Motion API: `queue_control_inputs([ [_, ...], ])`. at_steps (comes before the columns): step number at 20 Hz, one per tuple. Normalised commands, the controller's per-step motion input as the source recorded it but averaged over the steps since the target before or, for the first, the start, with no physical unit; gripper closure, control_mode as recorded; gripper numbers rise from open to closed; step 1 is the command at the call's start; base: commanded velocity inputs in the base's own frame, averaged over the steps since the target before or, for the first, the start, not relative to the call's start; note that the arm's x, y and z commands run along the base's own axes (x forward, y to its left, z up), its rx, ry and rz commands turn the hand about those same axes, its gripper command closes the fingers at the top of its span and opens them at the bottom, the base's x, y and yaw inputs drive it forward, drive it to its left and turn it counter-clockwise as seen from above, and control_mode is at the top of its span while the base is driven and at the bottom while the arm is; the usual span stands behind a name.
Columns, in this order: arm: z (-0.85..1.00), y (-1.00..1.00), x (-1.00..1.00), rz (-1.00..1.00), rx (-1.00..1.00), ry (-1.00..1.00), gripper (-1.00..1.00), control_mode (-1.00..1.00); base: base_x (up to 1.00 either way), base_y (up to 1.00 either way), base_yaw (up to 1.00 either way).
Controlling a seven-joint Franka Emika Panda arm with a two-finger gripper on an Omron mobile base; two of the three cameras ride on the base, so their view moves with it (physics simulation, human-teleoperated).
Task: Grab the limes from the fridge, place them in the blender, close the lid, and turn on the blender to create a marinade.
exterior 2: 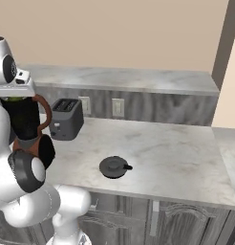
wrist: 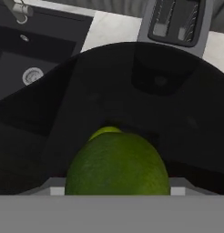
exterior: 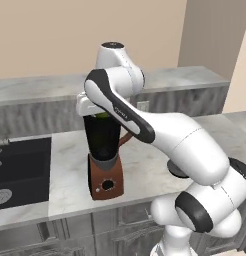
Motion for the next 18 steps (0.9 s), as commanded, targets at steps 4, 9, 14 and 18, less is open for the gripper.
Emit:
queue_control_inputs([
  [4,-0.3,0.0,-0.03,0.0,0.0,0.0,-1.0,-1.0,0.0,0.0,0.0],
  [9,0.0,0.0,0.0,0.0,0.0,-0.02,-1.0,-1.0,0.0,0.0,0.0],
  [14,0.28,0.0,-0.31,0.0,0.0,-0.12,-1.0,-1.0,0.0,0.0,0.0],
  [18,0.57,-0.03,-0.33,0.0,0.0,-0.18,-1.0,-1.0,0.0,0.0,0.0],
])
